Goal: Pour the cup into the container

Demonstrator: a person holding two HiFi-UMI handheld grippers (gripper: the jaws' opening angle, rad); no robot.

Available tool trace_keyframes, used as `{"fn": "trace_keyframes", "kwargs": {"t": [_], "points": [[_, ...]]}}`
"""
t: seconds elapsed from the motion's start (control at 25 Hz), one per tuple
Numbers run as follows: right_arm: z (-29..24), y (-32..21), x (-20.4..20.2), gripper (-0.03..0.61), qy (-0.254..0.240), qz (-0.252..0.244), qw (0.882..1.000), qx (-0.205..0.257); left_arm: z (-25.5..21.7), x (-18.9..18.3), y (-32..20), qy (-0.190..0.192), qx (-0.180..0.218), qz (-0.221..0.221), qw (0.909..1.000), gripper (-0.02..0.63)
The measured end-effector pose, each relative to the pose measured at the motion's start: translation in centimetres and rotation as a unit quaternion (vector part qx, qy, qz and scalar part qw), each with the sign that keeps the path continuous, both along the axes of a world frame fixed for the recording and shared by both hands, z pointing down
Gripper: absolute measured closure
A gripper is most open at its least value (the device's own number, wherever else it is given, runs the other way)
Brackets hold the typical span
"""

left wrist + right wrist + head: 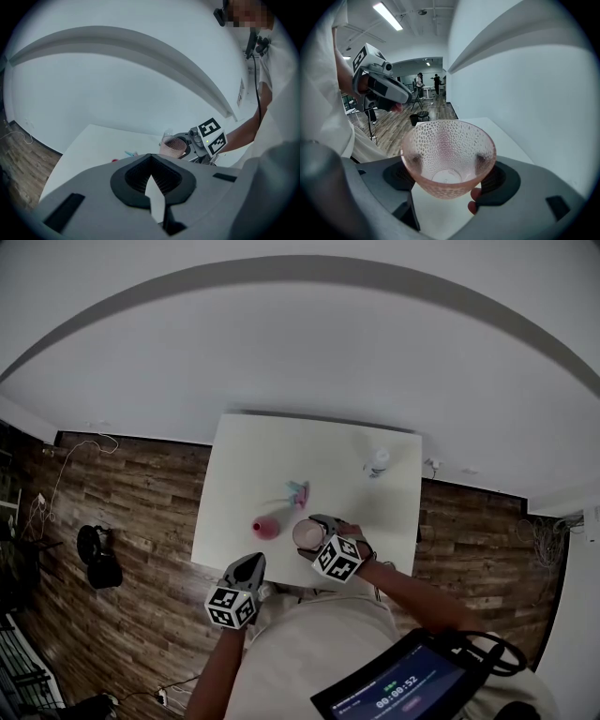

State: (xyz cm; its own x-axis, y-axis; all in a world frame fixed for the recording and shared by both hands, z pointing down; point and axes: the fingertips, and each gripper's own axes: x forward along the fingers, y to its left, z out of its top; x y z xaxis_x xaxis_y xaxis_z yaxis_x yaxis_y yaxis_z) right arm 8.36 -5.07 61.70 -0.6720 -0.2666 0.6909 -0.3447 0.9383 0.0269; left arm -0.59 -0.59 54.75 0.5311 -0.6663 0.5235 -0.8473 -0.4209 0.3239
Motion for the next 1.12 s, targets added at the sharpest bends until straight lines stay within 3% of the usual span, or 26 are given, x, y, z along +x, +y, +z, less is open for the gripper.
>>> {"fn": "trace_keyframes", "kwargs": {"t": [1.12], "points": [[5.5,-0.8,0.0,0.199,0.009,0.008,1.0,0.002,3.4,0.5,0.3,-0.021,-0.036,0.007,0.9991,0.604]]}}
